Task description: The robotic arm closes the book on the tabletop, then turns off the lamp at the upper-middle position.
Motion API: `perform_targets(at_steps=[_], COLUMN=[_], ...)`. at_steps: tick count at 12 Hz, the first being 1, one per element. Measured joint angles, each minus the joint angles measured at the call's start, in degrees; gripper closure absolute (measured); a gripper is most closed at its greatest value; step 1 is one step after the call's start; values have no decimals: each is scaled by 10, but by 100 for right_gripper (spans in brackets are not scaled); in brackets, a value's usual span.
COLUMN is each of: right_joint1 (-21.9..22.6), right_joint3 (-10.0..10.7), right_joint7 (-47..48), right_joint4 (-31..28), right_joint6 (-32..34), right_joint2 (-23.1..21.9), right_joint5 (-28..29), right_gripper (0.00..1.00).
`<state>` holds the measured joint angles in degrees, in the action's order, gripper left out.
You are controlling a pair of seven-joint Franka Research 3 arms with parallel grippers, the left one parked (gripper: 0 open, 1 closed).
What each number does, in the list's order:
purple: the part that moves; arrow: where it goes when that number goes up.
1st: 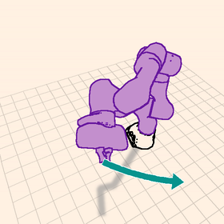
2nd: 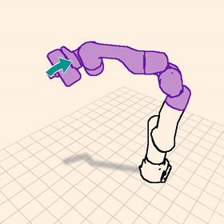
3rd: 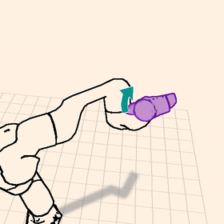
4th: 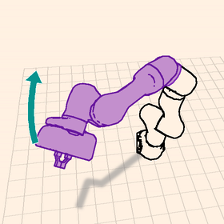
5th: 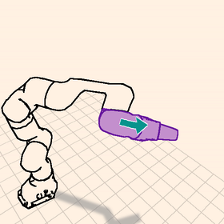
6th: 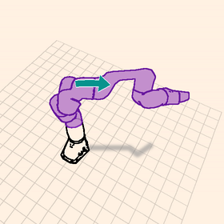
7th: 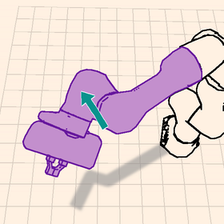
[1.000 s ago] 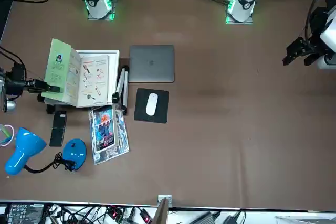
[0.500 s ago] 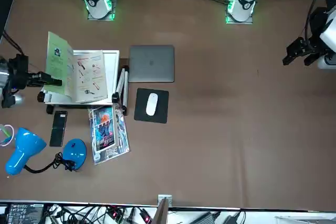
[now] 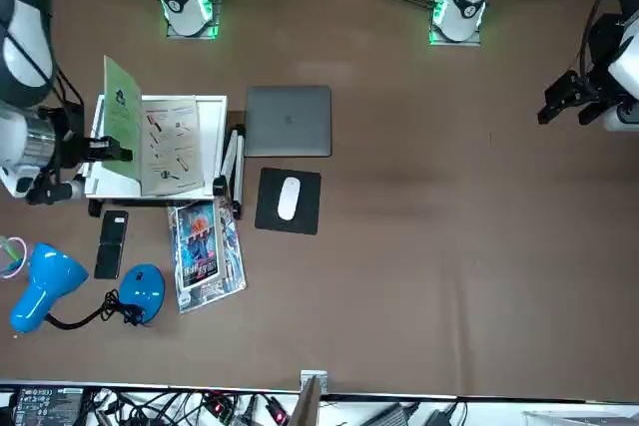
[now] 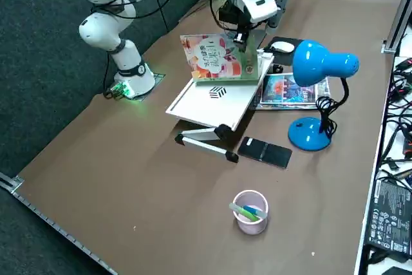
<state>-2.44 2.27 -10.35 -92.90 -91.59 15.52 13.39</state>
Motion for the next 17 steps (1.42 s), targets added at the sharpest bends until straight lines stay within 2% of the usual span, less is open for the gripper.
perform_targets(at_steps=[7, 12, 17], right_joint1=[50, 133, 159], right_joint3=[0, 0, 0], right_joint7=[115, 232, 241], right_joint4=[-39, -44, -45], right_joint6=[-26, -26, -35], right_joint2=[5, 13, 57], right_joint5=[-86, -165, -224], right_gripper=[96, 96, 96])
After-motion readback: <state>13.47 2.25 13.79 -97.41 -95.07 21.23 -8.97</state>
